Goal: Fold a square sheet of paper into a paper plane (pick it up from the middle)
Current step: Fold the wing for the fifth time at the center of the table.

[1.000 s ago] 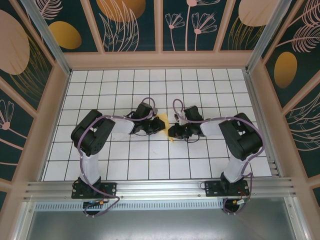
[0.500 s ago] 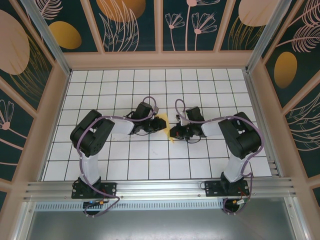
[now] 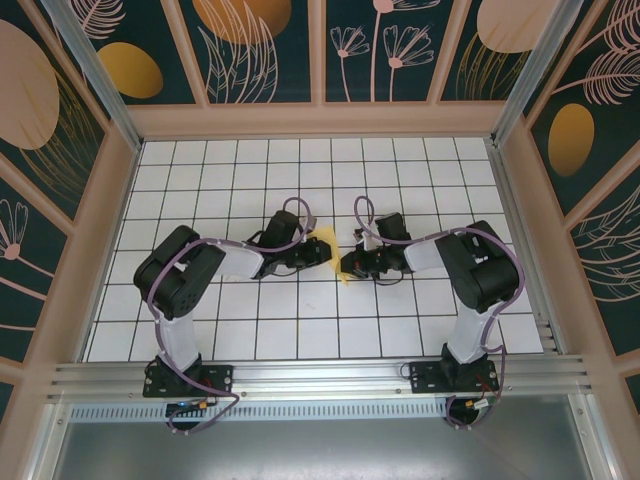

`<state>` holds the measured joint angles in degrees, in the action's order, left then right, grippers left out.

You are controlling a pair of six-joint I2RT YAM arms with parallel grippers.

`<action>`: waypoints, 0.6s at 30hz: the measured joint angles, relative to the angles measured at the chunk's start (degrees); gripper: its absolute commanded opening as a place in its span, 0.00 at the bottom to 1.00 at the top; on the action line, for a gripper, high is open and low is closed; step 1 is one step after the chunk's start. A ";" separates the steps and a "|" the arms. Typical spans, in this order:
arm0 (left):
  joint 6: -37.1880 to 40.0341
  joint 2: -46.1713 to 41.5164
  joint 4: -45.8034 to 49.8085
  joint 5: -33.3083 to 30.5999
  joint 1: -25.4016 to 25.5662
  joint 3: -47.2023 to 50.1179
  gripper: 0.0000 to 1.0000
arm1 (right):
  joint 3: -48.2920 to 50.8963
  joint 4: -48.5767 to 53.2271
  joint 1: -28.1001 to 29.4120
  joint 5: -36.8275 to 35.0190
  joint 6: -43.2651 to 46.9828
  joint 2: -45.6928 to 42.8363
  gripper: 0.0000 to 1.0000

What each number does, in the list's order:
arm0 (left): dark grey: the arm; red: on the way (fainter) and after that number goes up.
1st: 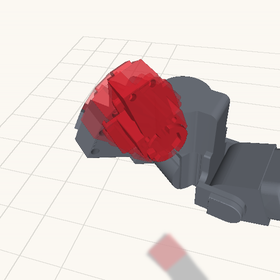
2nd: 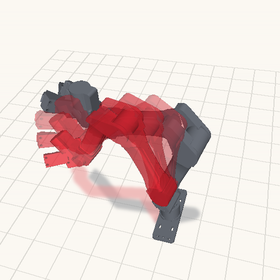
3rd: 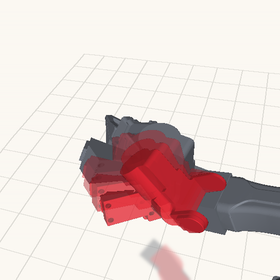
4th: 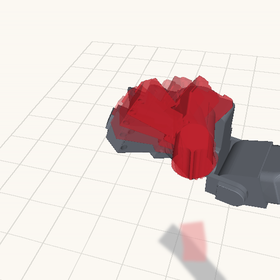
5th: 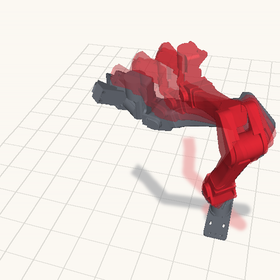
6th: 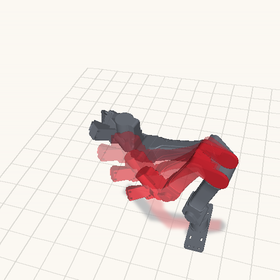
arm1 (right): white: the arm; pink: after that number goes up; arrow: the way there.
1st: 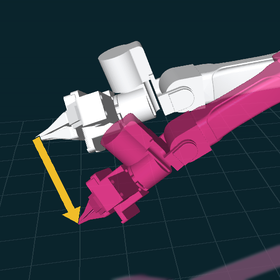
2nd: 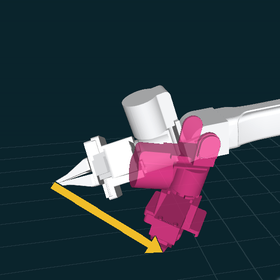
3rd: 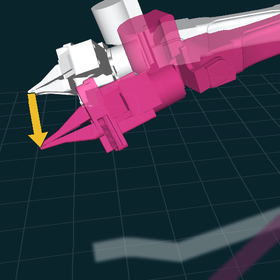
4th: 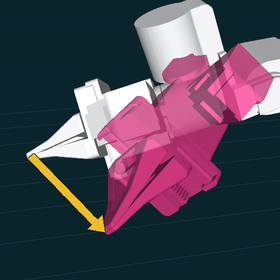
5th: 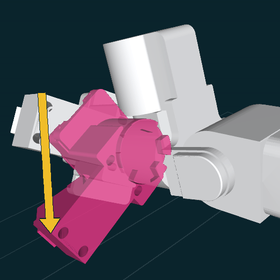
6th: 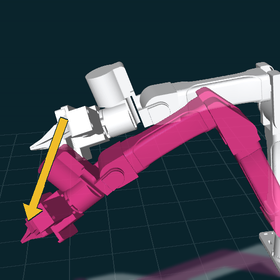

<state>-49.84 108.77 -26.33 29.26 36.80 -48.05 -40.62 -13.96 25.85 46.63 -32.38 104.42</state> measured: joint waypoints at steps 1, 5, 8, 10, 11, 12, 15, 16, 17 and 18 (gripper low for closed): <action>-0.24 0.68 0.17 -0.39 0.22 -0.52 0.16 | 0.00 0.00 0.00 0.00 -0.13 0.02 0.01; -0.81 3.45 3.50 -2.51 0.90 -3.65 0.14 | -0.17 0.33 0.00 0.00 -0.11 0.11 0.02; -1.01 3.78 5.84 -3.82 1.05 -5.14 0.14 | -0.26 0.48 -0.04 -0.02 -0.13 0.11 0.06; -1.14 3.80 7.13 -4.26 1.16 -5.73 0.13 | -0.26 0.59 -0.04 0.00 -0.09 0.11 0.09; -1.25 3.80 7.74 -4.44 1.22 -6.01 0.13 | -0.28 0.68 -0.04 0.00 -0.07 0.00 0.11; -1.29 3.82 8.33 -4.68 1.27 -6.29 0.13 | -0.33 0.87 -0.04 -0.02 0.09 -0.13 0.12; -1.46 4.00 9.92 -5.03 1.33 -7.10 0.13 | -0.37 1.55 0.07 -0.24 0.57 -0.68 0.14; -1.46 4.00 10.19 -5.14 1.38 -7.26 0.13 | -0.37 1.95 0.09 -0.35 0.68 -0.90 0.14; -1.46 4.00 10.51 -5.29 1.40 -7.37 0.13 | -0.35 2.47 0.07 -0.50 0.83 -1.18 0.14; -1.49 4.02 10.73 -5.35 1.42 -7.48 0.13 | -0.22 2.89 0.07 -0.59 0.96 -1.44 0.14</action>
<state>-51.33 112.79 -15.59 23.90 38.22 -55.53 -40.84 -11.07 25.91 46.04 -31.42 102.98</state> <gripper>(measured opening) 0.133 0.139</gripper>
